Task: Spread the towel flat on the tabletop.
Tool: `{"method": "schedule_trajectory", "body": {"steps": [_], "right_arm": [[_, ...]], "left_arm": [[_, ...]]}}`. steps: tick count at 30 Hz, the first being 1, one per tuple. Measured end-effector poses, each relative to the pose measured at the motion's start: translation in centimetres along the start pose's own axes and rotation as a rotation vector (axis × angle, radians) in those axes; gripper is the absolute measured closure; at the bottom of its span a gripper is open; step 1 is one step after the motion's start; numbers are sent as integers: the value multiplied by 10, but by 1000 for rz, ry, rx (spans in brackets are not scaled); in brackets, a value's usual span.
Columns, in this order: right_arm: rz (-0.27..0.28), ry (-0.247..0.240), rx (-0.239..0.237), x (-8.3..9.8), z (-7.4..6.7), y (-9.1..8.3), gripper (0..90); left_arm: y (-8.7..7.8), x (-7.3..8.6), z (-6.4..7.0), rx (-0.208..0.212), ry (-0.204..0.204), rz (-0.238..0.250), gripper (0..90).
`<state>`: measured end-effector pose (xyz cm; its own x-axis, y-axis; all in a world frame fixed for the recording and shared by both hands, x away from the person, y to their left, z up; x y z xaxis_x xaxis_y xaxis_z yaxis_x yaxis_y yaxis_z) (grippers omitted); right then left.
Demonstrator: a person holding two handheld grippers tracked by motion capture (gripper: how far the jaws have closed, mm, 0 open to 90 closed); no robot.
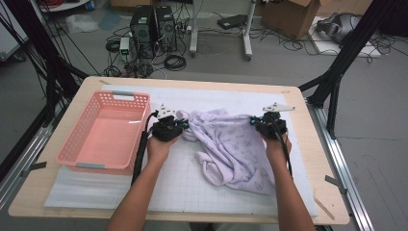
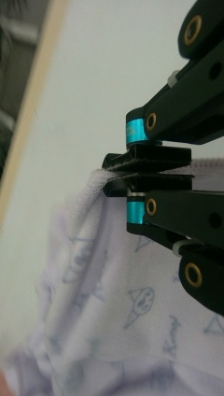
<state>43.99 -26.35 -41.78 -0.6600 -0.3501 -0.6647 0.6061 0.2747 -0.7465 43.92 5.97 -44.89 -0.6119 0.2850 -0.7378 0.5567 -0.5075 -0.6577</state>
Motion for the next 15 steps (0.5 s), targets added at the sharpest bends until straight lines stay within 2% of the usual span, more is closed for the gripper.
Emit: {"method": "schedule_trajectory", "body": {"steps": [2, 4, 6, 7, 8, 9, 10, 11, 13, 15], "right_arm": [[35, 59, 69, -5, 18, -7, 872], [56, 127, 126, -5, 33, -13, 871], [60, 190, 117, -1, 44, -15, 867], [46, 201, 105, 2, 46, -14, 857], [31, 197, 95, 5, 46, -13, 841], [24, 187, 87, 9, 46, -13, 791], [22, 185, 80, 12, 45, -13, 736], [23, 178, 78, 15, 44, -14, 718], [36, 162, 81, 21, 43, -20, 701], [33, 156, 54, 25, 43, -26, 681]], "left_arm": [[3, 0, -3, -8, 4, -4, 821], [2, -1, -4, -7, -9, 20, 806], [-1, -3, -2, 3, -12, 32, 738], [-2, -3, 0, 19, -25, 22, 651], [-4, -2, 2, 49, -32, 13, 591], [-6, -1, 5, 64, -21, -1, 575], [-8, 1, 9, 60, -7, -7, 542], [-10, 2, 11, 66, 10, -13, 499], [-16, 6, 16, 91, 21, -11, 484], [-22, 10, 19, 109, 30, -19, 483]]}}
Point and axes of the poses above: each handheld gripper's, and its own axes: y roughly forward along the jaws, x roughly out of its underside, z roughly to its right, the point moved 5 cm from there along y, roughly forward along the jaws, and after that the axes turned 15 degrees about -z, right-handed, at the moved point
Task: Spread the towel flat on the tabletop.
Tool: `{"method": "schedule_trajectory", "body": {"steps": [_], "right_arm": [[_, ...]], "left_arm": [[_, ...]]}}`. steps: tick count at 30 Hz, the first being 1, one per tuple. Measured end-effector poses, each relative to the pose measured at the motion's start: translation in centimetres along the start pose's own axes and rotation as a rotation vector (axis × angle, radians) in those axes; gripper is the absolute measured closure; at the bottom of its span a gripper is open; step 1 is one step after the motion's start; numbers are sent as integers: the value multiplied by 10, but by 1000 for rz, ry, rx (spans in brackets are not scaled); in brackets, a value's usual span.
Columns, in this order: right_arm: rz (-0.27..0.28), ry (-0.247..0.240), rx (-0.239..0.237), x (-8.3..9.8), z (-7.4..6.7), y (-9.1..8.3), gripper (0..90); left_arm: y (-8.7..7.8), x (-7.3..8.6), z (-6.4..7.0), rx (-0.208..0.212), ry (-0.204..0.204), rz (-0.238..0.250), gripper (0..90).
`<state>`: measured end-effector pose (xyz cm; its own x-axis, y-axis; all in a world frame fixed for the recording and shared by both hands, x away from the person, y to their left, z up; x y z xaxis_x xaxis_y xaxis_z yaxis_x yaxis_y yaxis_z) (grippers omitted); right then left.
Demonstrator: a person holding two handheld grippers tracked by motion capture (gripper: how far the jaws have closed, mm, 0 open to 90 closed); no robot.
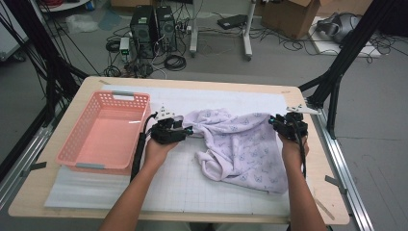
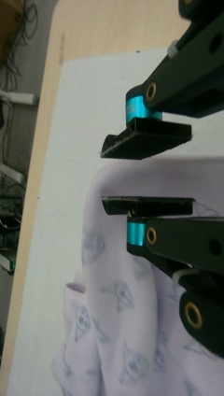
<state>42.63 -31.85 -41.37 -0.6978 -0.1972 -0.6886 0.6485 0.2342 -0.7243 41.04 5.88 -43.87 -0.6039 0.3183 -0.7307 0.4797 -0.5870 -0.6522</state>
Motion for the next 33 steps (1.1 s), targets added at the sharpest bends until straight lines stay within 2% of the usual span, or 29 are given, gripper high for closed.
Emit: {"method": "schedule_trajectory", "body": {"steps": [2, 4, 8, 10, 12, 14, 17, 19, 21, 26, 27, 29, 30, 31, 32, 33], "right_arm": [[46, -16, -3, 3, -1, -12, 678], [63, -39, -25, 8, -3, -23, 668], [115, -39, -86, 28, -5, -44, 644], [116, -48, -115, 40, -6, -51, 632], [117, -64, -134, 52, -9, -57, 628], [107, -89, -140, 63, -13, -61, 628], [80, -119, -139, 78, -18, -61, 626], [64, -128, -136, 81, -19, -61, 618], [73, -115, -134, 81, -17, -62, 612], [78, -102, -137, 83, -14, -64, 612], [75, -97, -140, 83, -14, -64, 612], [73, -108, -146, 84, -16, -61, 611], [64, -111, -151, 84, -18, -60, 612], [58, -117, -156, 85, -19, -58, 611], [51, -122, -159, 85, -21, -56, 611], [42, -126, -166, 86, -22, -54, 608]], "left_arm": [[-5, 3, 6, 31, 13, 16, 480], [-9, 8, 14, 52, 25, 24, 483], [-8, 24, 33, 113, 57, 2, 470], [-5, 29, 43, 138, 80, -30, 467], [-3, 31, 55, 166, 103, -41, 466], [1, 30, 67, 192, 127, -54, 469], [15, 27, 82, 221, 138, -90, 474], [25, 24, 91, 230, 149, -112, 477], [35, 22, 100, 241, 162, -137, 472], [59, 23, 119, 225, 190, -218, 421], [65, 25, 122, 198, 211, -243, 413], [69, 25, 126, 148, 243, -243, 433], [69, 24, 126, 127, 251, -249, 493], [68, 24, 124, 108, 272, -250, 598], [67, 24, 122, 105, 282, -250, 721], [65, 23, 119, 111, 273, -246, 795]]}}
Point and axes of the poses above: each handheld gripper's, and its own axes: y roughly forward along the jaws, x roughly out of its underside, z roughly to its right, the point moved 5 cm from there along y, roughly forward along the jaws, and after that the axes turned 15 degrees about -z, right-handed, at the moved point
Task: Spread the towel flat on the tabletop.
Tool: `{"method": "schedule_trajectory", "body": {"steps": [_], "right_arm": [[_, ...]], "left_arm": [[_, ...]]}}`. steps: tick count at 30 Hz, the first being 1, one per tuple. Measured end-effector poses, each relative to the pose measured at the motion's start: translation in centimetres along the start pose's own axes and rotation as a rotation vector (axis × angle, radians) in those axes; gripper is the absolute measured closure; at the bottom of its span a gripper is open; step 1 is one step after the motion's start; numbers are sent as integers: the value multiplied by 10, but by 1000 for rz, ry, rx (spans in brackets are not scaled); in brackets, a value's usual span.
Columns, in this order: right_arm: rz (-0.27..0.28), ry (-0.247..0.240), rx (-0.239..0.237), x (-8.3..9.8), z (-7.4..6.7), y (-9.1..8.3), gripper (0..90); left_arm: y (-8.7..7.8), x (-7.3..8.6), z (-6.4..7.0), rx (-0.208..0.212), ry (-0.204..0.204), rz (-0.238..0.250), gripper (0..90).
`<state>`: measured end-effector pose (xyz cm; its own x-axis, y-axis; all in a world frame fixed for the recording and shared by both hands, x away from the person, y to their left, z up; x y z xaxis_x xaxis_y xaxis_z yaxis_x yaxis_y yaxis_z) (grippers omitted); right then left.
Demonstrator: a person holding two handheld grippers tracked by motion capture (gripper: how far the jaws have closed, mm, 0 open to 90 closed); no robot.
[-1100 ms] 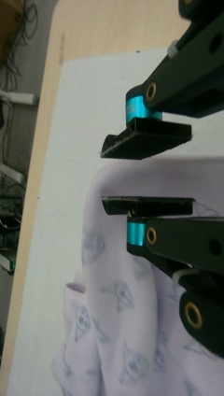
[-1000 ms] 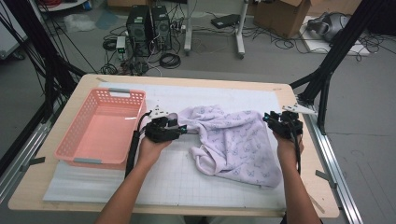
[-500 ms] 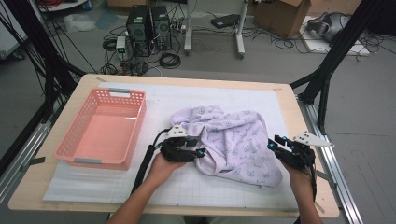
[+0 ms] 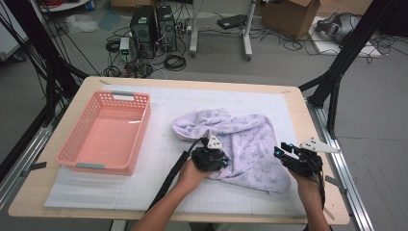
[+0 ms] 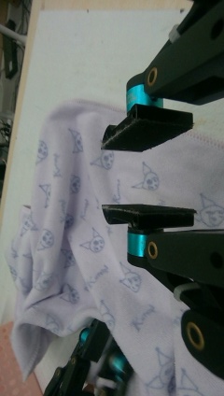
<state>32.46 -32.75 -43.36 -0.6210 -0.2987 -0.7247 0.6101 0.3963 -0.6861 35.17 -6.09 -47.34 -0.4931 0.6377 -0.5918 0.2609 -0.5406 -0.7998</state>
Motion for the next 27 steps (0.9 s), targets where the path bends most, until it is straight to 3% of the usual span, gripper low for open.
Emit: {"method": "schedule_trajectory", "body": {"steps": [4, 9, 12, 15, 17, 19, 22, 25, 27], "right_arm": [[-21, -26, -1, 3, -1, 4, 599], [-13, -24, -14, 3, -3, 2, 588], [-28, -31, -52, 4, -9, 9, 550], [-46, -75, -110, 2, -21, 19, 531], [-60, -114, -125, 0, -29, 25, 518], [-80, -157, -106, -2, -36, 29, 497], [-82, -172, -111, -2, -41, 30, 486], [-67, -176, -113, -1, -41, 26, 482], [-59, -182, -115, 0, -40, 23, 477]], "left_arm": [[-14, 0, -15, -3, -31, 81, 832], [-42, 7, -55, -9, -186, 215, 832], [-58, 14, -78, -60, -248, 258, 832], [-70, 22, -97, -118, -296, 278, 835], [-75, 28, -107, -137, -354, 295, 835], [-75, 32, -111, -159, -385, 312, 835], [-70, 37, -108, -147, -367, 302, 807], [-70, 43, -104, -80, -396, 327, 584], [-70, 47, -99, -34, -393, 313, 483]]}}
Point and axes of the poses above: each handheld gripper's, and its own axes: y roughly forward along the jaws, x roughly out of its underside, z roughly to its right, the point moved 5 cm from there along y, roughly forward along the jaws, and after that the axes turned 15 degrees about -z, right-handed, at the moved point
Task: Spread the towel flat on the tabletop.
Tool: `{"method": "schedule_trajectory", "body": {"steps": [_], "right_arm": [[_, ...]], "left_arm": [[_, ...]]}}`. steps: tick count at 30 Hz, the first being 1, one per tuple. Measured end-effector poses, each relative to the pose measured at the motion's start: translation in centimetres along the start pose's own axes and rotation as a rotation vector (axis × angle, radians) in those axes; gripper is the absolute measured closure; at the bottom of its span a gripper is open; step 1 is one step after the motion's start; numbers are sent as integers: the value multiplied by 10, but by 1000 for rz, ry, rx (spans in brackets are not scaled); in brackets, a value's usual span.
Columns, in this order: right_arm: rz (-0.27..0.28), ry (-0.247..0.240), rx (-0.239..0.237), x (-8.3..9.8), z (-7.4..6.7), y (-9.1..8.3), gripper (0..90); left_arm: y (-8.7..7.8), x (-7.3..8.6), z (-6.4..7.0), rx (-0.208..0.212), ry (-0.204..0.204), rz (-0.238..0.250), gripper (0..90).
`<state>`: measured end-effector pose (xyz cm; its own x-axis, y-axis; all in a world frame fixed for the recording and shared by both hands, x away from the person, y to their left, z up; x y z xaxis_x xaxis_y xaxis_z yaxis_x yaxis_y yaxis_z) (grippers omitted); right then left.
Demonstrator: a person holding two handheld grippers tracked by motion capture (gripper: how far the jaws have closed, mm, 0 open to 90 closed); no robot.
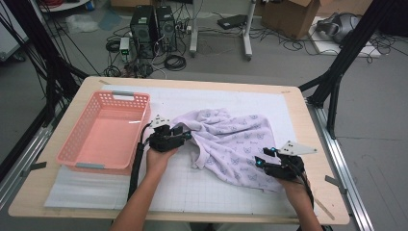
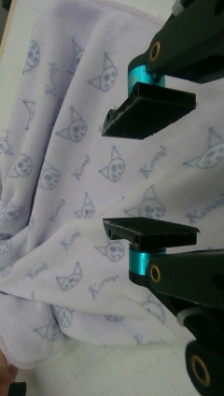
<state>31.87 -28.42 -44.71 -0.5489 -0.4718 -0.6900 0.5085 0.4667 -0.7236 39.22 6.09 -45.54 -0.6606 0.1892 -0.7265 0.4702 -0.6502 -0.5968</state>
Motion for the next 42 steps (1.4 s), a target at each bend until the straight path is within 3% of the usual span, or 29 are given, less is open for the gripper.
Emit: {"method": "schedule_trajectory", "body": {"steps": [2, 4, 7, 11, 15, 20, 21, 23, 24, 25, 27, 30, 32, 36, 37, 39, 42], "right_arm": [[6, -5, -4, 2, 0, -4, 470], [20, -11, -4, 5, -1, -8, 453], [31, -36, -12, 9, -6, -13, 446], [7, -70, -15, 17, -16, -17, 445], [-27, -116, -55, 26, -27, -14, 445], [-140, -162, -102, 33, -43, 5, 498], [-158, -173, -101, 34, -45, 9, 513], [-167, -183, -80, 34, -46, 13, 564], [-169, -176, -72, 33, -45, 13, 643], [-175, -174, -71, 33, -45, 13, 796], [-179, -197, -80, 33, -47, 13, 859], [-171, -193, -113, 31, -48, 4, 872], [-116, -171, -131, 23, -46, -10, 872], [-72, -97, -36, -11, -20, -21, 872], [-61, -85, -16, -18, -13, -21, 871], [-54, -39, 4, -39, 4, -13, 867], [-89, 5, 22, -58, 18, 9, 867]], "left_arm": [[-2, 6, 6, 29, 51, -49, 428], [-6, 10, 14, 56, 96, -32, 419], [-12, 18, 22, 84, 167, -57, 411], [-19, 28, 34, 134, 232, -63, 391], [-8, 42, 49, 123, 340, -148, 379], [9, 49, 58, 69, 388, -218, 406], [9, 49, 58, 63, 390, -221, 420], [10, 49, 58, 47, 386, -230, 530], [10, 49, 58, 32, 397, -239, 622], [10, 49, 59, 31, 401, -233, 749], [7, 49, 59, 31, 407, -227, 839], [-11, 45, 63, 58, 404, -160, 852], [-27, 39, 63, 76, 389, -92, 851], [-34, 17, 44, 29, 303, -29, 860], [-33, 7, 36, 7, 263, -4, 863], [-28, -5, 24, -32, 203, 16, 870], [-15, -17, 8, -94, 165, 7, 876]]}}
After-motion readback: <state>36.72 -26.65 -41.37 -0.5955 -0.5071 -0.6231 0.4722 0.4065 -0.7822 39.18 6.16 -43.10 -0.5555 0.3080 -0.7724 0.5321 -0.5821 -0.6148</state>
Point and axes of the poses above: each handheld gripper's, and its own axes: y roughly forward along the jaws, x roughly out of its underside, z roughly to its right, the point moved 5 cm from there along y, roughly forward along the jaws, and after that the axes turned 15 degrees about -z, right-handed, at the moved point
